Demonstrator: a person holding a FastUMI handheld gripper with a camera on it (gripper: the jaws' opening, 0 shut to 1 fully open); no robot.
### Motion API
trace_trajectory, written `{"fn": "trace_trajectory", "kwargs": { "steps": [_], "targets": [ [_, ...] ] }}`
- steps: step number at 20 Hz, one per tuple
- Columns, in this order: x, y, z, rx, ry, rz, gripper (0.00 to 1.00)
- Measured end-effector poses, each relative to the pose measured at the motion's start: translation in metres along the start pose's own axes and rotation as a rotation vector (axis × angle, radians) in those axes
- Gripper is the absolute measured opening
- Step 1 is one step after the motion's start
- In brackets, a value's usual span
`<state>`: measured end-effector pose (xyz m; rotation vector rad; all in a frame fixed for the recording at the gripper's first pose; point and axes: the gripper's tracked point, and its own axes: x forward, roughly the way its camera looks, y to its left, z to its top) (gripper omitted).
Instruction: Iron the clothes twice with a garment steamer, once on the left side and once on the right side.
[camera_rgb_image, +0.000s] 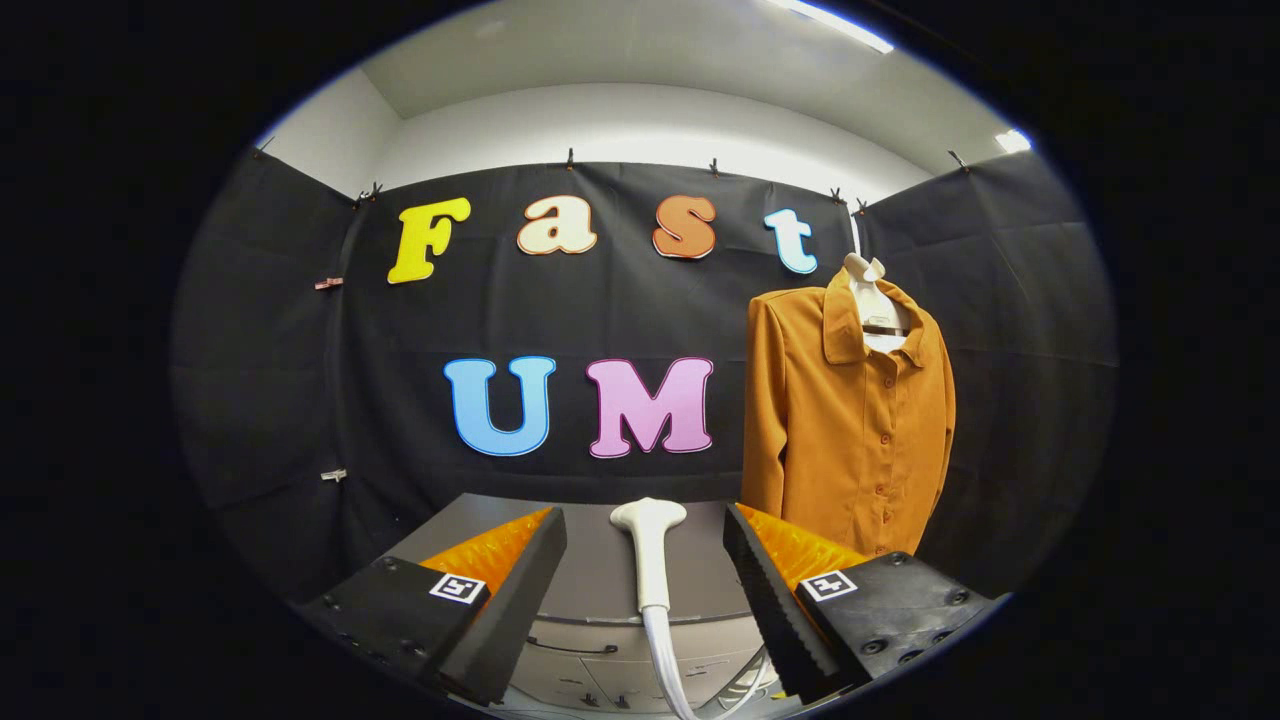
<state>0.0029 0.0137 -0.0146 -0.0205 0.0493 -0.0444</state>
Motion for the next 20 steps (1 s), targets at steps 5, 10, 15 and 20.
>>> {"fn": "trace_trajectory", "kwargs": {
  "steps": [5, 10, 15, 20],
  "targets": [
    [0.004, 0.015, -0.016, 0.019, 0.044, -0.021, 0.98],
    [0.014, 0.023, -0.038, 0.022, 0.09, -0.048, 0.98],
    [0.055, 0.012, -0.053, 0.033, 0.13, -0.068, 0.99],
    [0.115, 0.006, -0.075, 0.019, 0.211, -0.033, 0.98]
  ]
}}
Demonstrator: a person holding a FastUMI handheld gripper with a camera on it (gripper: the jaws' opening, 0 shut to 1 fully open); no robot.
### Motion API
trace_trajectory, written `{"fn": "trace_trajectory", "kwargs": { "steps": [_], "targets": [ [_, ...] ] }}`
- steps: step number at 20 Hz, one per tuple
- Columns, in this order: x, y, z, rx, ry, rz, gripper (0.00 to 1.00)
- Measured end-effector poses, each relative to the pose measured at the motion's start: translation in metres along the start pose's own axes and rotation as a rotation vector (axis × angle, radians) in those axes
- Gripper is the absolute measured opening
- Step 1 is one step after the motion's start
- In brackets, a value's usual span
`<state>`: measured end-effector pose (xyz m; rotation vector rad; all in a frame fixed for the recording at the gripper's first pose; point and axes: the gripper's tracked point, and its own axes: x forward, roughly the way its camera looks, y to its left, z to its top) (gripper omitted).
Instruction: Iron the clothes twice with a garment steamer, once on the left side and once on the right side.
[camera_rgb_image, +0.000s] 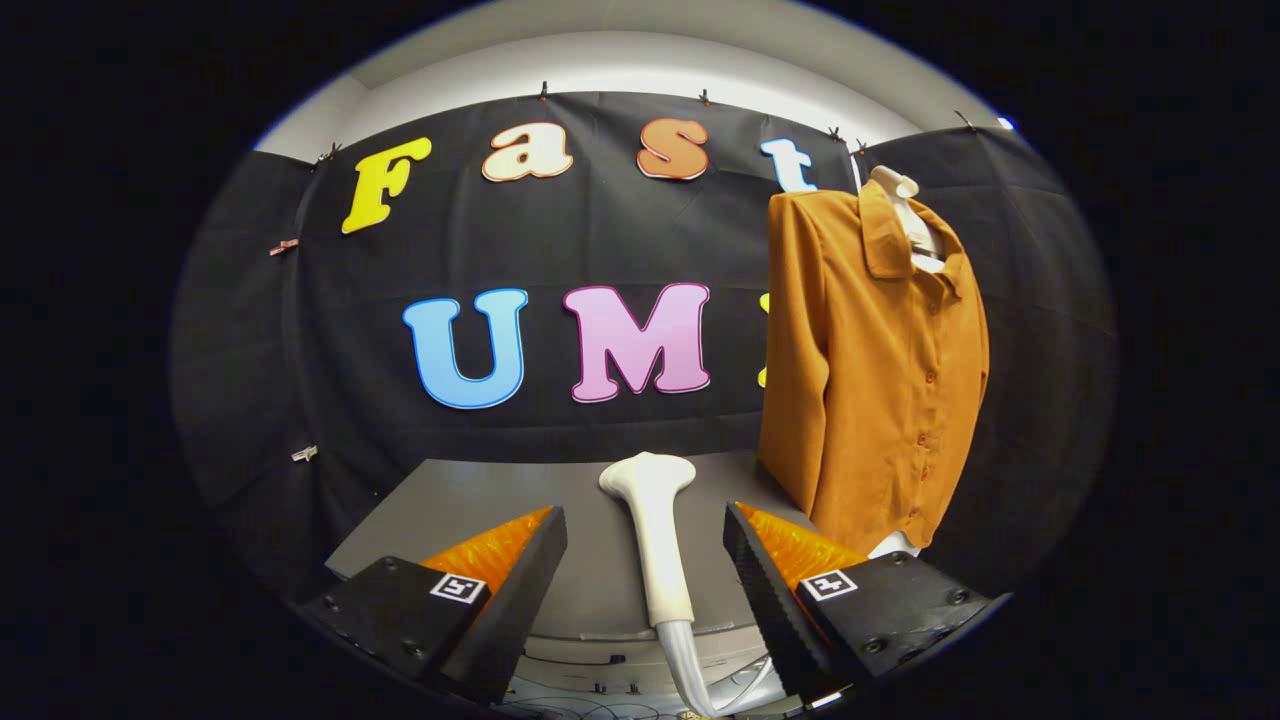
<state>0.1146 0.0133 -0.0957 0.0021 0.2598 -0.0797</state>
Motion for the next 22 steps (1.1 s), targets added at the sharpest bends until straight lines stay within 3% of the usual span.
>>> {"fn": "trace_trajectory", "kwargs": {
  "steps": [8, 16, 19, 22],
  "targets": [
    [0.087, -0.007, -0.053, -0.023, 0.232, 0.033, 0.98],
    [0.117, -0.01, -0.091, -0.049, 0.376, 0.03, 0.97],
    [0.127, -0.011, -0.102, -0.067, 0.417, 0.013, 0.8],
    [0.132, -0.012, -0.115, -0.073, 0.46, 0.009, 0.49]
  ]
}}
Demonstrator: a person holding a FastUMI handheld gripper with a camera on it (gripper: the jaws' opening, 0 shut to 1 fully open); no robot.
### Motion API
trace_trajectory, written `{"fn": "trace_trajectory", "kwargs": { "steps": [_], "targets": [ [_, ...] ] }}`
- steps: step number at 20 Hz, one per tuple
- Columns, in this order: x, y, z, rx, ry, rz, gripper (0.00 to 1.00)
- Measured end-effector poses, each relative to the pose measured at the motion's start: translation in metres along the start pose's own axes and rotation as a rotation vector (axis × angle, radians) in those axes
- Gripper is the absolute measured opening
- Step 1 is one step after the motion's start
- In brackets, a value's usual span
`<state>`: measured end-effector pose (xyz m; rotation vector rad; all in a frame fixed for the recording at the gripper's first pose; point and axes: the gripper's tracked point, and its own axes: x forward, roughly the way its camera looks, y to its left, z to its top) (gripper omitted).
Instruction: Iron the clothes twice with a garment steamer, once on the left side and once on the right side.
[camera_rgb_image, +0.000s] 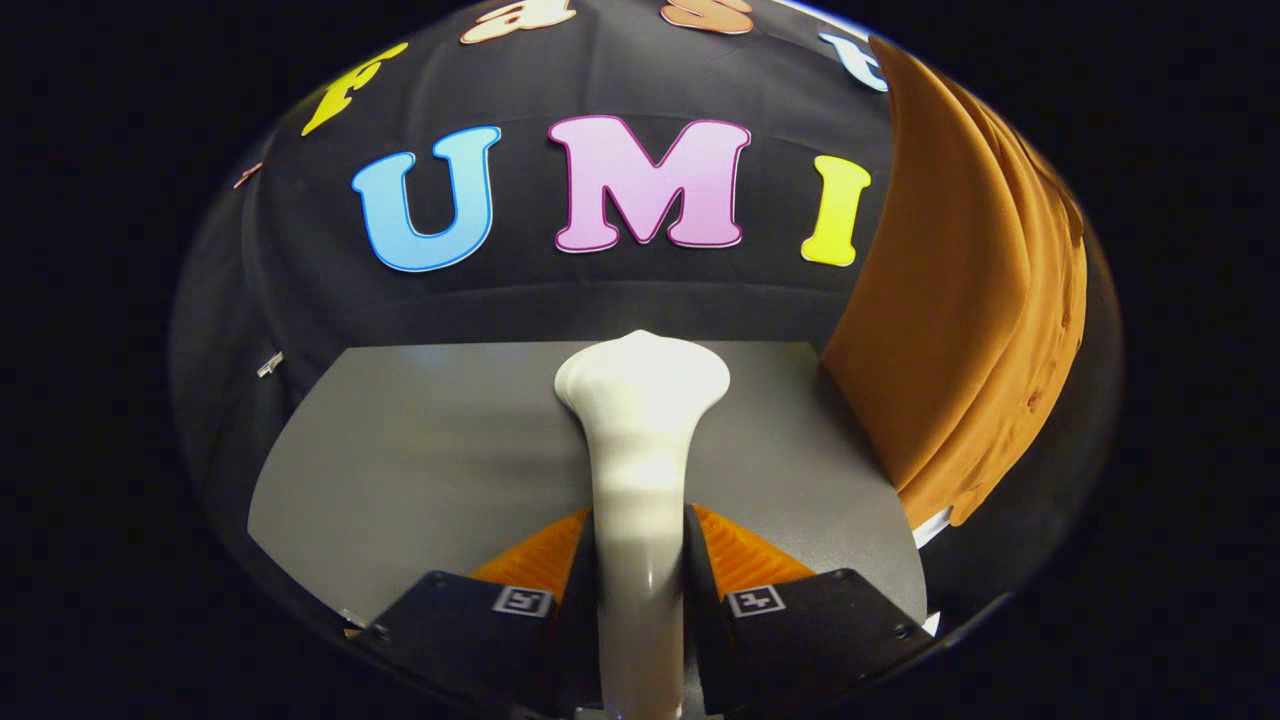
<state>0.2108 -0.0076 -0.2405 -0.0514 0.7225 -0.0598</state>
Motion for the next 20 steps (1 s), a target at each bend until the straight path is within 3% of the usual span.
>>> {"fn": "trace_trajectory", "kwargs": {
  "steps": [4, 14, 20],
  "targets": [
    [-0.006, 0.001, 0.003, -0.016, -0.006, 0.013, 0.4],
    [-0.057, 0.003, 0.032, -0.016, -0.174, 0.025, 0.4],
    [-0.108, 0.004, 0.034, 0.071, -0.271, 0.034, 0.4]
  ]
}}
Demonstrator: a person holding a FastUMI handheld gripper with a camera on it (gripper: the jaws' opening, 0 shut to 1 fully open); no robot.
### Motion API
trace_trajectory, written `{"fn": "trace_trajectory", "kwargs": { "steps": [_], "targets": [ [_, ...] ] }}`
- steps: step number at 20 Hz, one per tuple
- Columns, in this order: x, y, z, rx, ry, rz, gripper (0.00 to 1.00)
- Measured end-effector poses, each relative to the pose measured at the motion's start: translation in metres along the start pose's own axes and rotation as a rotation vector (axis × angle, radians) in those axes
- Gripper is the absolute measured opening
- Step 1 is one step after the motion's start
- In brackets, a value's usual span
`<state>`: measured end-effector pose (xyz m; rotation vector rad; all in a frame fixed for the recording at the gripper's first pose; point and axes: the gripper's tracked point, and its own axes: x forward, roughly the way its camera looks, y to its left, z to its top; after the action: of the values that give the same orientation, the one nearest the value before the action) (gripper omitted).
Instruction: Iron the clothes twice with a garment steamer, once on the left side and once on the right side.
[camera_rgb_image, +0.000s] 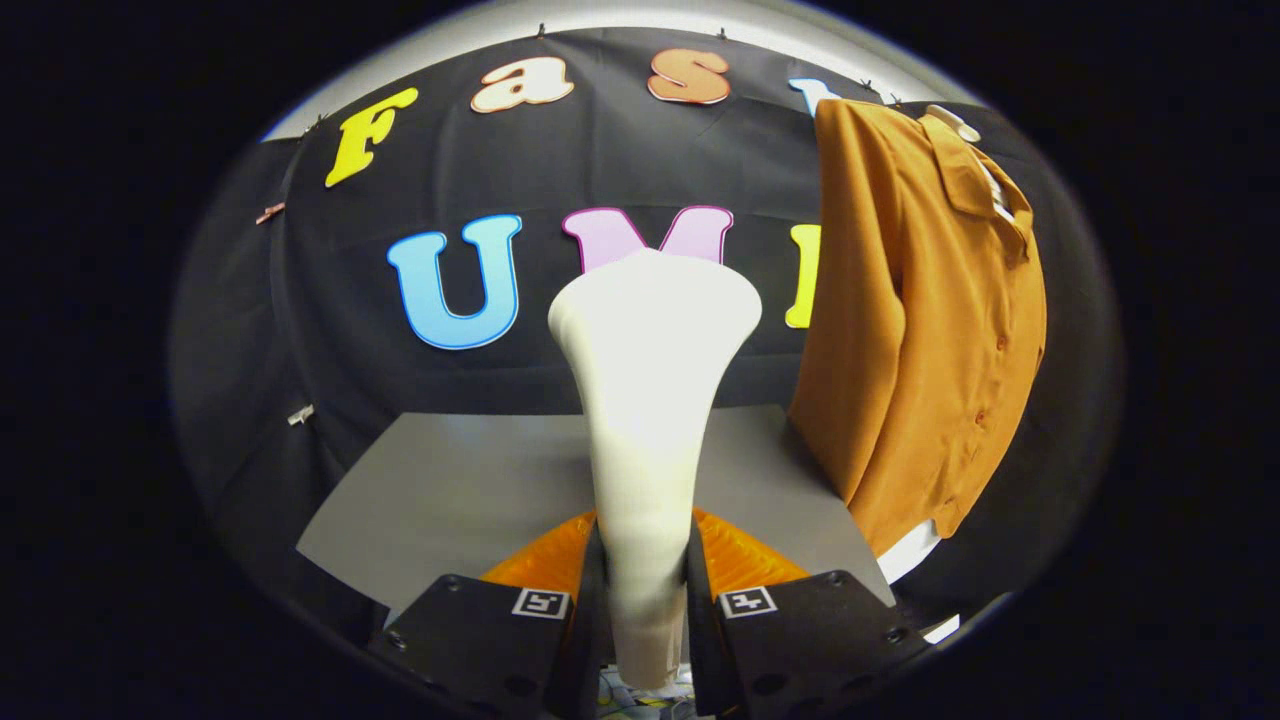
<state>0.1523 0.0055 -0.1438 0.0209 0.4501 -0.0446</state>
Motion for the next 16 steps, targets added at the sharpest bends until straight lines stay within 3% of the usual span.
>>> {"fn": "trace_trajectory", "kwargs": {
  "steps": [9, 16],
  "targets": [
    [-0.1, 0.011, -0.018, 0.014, -0.082, -0.056, 0.4],
    [-0.162, -0.047, -0.021, 0.07, -0.162, -0.17, 0.39]
  ]
}}
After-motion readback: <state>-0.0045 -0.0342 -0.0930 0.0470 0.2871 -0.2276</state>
